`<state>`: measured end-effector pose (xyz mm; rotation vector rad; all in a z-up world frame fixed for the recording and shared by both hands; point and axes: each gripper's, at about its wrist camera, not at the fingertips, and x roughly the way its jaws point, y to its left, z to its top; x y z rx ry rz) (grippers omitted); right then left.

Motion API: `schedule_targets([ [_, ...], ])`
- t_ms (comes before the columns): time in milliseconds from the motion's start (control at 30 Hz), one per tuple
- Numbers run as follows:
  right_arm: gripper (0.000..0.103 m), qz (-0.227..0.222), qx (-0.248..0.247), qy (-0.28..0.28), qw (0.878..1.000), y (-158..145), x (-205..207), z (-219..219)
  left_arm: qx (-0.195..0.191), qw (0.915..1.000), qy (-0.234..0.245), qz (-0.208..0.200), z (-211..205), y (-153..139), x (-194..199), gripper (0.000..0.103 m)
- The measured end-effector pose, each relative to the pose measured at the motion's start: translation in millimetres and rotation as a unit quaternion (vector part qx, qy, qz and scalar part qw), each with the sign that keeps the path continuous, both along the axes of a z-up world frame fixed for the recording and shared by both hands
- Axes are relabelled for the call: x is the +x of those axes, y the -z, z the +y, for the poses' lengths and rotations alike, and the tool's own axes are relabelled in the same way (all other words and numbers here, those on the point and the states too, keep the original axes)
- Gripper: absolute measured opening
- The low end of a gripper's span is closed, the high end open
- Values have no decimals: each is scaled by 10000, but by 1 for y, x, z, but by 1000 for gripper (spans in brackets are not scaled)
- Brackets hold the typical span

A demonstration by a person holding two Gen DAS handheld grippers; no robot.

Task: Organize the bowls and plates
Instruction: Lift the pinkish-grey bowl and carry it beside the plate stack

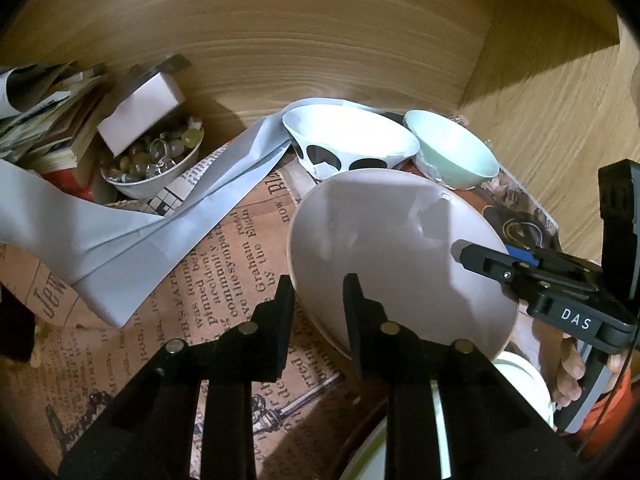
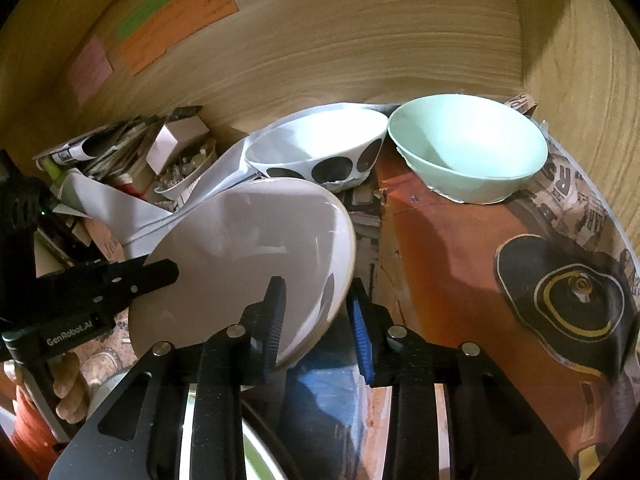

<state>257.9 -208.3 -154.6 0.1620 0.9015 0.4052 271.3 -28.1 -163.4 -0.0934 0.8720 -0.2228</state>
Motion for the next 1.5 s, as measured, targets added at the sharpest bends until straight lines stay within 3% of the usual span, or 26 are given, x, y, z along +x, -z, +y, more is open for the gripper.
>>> schedule_targets([
  [233, 29, -113, 110, 20, 9999, -8, -5, 0, 119, 9997, -127, -155, 0, -7, -8, 24],
  [567, 29, -169, 222, -159, 9995, -18, -17, 15, 4, 9980, -351, -520, 16, -30, -31, 24],
  [1133, 29, -406, 240, -448, 9979, -42, -51, 47, -250, 9934, -669, -892, 50, -55, -88, 24],
  [1500, 29, -604, 337, -669, 9954, -57, -80, 74, -182, 9890, -876, -1176, 72, -66, -136, 24],
])
